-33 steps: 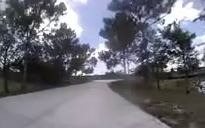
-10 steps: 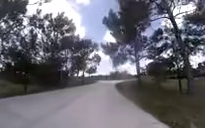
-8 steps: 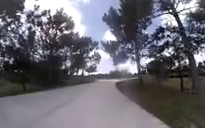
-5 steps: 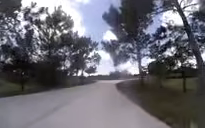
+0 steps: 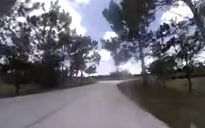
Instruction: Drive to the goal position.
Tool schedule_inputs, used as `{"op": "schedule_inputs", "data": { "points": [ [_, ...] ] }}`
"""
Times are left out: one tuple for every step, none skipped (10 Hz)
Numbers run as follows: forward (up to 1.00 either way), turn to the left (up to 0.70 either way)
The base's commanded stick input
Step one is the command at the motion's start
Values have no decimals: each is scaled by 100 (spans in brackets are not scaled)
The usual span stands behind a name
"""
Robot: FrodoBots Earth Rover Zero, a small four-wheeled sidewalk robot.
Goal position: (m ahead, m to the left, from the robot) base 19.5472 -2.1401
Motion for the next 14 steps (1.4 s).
{"op": "schedule_inputs", "data": {
  "points": [
    [85,0],
    [85,0],
    [85,0],
    [85,0],
    [85,0],
    [85,0],
    [85,0],
    [85,0],
    [85,0],
    [85,0],
    [85,0],
    [85,0],
    [85,0],
    [85,0]
  ]
}}
